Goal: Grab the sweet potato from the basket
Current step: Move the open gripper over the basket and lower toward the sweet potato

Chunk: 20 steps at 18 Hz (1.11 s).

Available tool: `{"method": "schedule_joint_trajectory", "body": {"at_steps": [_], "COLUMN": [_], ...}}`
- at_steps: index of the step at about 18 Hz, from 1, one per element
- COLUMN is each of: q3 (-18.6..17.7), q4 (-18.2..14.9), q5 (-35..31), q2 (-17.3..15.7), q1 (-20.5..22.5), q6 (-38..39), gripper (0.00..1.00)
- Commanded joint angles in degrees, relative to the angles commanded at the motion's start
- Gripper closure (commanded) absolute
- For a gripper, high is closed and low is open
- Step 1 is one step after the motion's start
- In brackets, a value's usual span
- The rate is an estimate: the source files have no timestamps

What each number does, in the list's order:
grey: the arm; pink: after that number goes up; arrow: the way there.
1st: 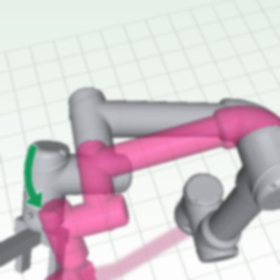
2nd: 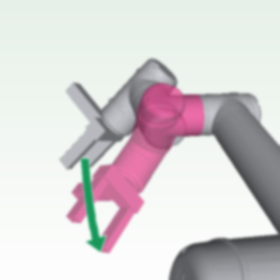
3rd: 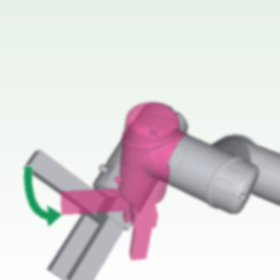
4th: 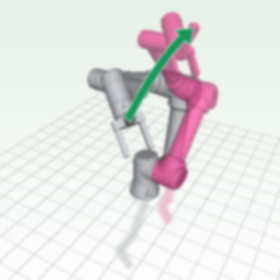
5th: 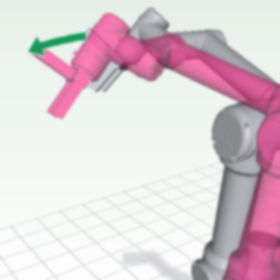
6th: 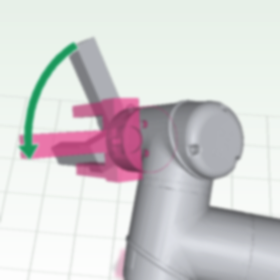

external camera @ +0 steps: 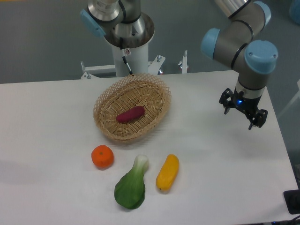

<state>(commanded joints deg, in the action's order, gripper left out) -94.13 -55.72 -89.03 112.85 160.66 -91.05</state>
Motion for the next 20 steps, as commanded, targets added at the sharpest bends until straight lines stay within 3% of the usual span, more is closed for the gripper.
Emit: {"method": "schedule_joint_trajectory", "body": {"at_steps": [11, 20], "q3": [-1.9, -8.9], "q4": [0.1, 1.6], "q5": [0.3, 3.0], "q2": [-0.6, -6.4], "q1": [-1.9, -5.7], "q6": [1.1, 2.6], "gripper": [0.00, 0.00]}}
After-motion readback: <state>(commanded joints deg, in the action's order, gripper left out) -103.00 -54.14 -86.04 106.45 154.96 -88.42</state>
